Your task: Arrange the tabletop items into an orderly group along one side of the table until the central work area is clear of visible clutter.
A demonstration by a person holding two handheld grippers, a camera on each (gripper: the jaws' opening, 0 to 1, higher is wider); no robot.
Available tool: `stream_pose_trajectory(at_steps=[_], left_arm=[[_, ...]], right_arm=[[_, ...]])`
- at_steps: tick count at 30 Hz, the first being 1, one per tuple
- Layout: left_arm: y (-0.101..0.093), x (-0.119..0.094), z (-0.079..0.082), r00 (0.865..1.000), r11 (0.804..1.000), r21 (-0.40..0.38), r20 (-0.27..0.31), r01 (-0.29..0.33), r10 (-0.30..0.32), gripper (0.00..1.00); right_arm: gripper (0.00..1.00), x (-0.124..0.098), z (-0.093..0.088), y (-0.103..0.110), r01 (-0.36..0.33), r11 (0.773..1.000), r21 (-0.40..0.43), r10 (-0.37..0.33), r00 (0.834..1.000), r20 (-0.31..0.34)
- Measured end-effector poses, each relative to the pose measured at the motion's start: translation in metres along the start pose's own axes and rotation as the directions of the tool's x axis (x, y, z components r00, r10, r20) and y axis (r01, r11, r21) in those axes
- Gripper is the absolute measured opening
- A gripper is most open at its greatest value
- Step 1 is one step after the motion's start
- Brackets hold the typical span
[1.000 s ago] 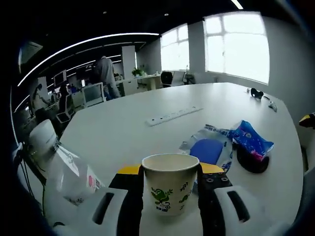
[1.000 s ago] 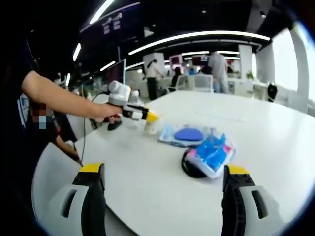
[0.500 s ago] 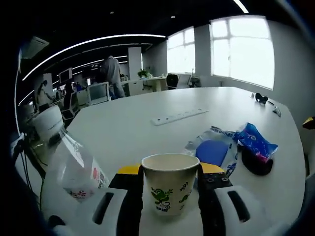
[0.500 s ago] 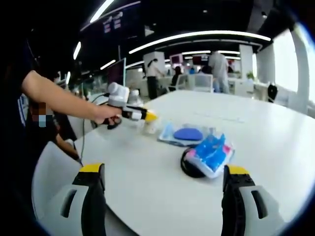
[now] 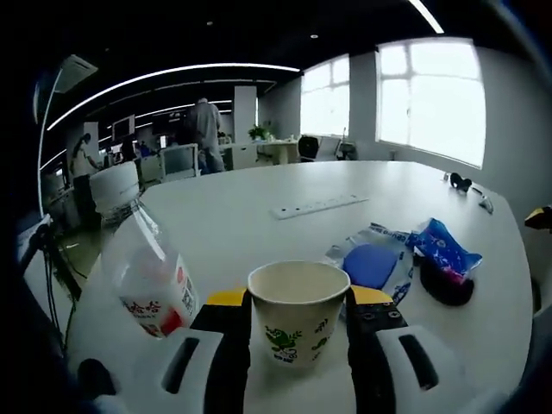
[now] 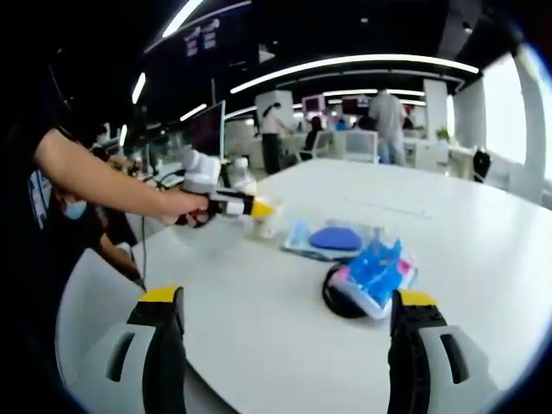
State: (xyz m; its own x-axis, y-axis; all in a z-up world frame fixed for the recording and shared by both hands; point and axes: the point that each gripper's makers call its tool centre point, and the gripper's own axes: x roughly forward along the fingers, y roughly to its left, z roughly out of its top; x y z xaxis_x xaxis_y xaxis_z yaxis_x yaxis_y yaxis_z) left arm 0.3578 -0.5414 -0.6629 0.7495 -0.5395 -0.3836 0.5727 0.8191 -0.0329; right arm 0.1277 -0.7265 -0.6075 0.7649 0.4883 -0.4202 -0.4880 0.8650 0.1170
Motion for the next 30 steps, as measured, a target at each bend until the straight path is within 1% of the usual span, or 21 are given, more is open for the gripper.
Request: stream_pose_trajectory(at_steps=[6, 10, 12, 15, 20, 24, 26, 27, 30], left_arm=[[0.001, -0.004, -0.003, 1.000, 1.000, -0.008, 0.001, 0.000, 0.000, 0.42], [-0.001, -0.007, -0.006, 1.000, 1.000, 0.001, 0.000, 0.002, -0.002, 0.42], [0.000, -0.007, -0.010, 1.000, 1.000, 0.006, -0.014, 0.004, -0.004, 0.42], [0.000, -0.008, -0.013, 1.000, 1.000, 0.009, -0.018, 0.002, -0.002, 0.41], [0.002, -0.006, -0.014, 1.000, 1.000, 0.007, -0.022, 0.000, 0.001, 0.41], [0.004, -0.002, -0.012, 0.999, 1.000, 0.016, -0.031, -0.003, 0.004, 0.41], [0.006, 0.000, -0.012, 0.999, 1.000, 0.026, -0.042, -0.015, 0.016, 0.41], [0.008, 0.001, -0.011, 0.999, 0.999, 0.022, -0.041, -0.023, 0.024, 0.41], [0.007, 0.003, -0.011, 0.999, 1.000, 0.015, -0.045, -0.020, 0.021, 0.41]], right_arm=[[0.98, 0.003, 0.000, 0.002, -0.008, 1.000, -0.002, 0.008, 1.000, -0.005], [0.98, 0.004, 0.002, 0.003, -0.009, 1.000, 0.000, 0.009, 1.000, -0.001], [0.98, 0.004, 0.002, 0.003, -0.009, 1.000, -0.005, 0.009, 1.000, -0.002], [0.98, 0.004, 0.002, 0.003, -0.009, 1.000, -0.004, 0.009, 1.000, -0.002], [0.98, 0.004, 0.002, 0.003, -0.009, 1.000, -0.006, 0.009, 1.000, -0.005], [0.97, 0.002, 0.002, 0.001, -0.005, 1.000, -0.007, 0.005, 1.000, -0.006], [0.97, 0.000, 0.002, 0.000, -0.002, 1.000, -0.006, 0.002, 1.000, -0.008], [0.97, -0.001, 0.002, -0.001, 0.000, 1.000, -0.007, 0.000, 1.000, -0.007], [0.97, -0.003, 0.002, -0.004, 0.006, 1.000, -0.004, -0.006, 1.000, -0.006]])
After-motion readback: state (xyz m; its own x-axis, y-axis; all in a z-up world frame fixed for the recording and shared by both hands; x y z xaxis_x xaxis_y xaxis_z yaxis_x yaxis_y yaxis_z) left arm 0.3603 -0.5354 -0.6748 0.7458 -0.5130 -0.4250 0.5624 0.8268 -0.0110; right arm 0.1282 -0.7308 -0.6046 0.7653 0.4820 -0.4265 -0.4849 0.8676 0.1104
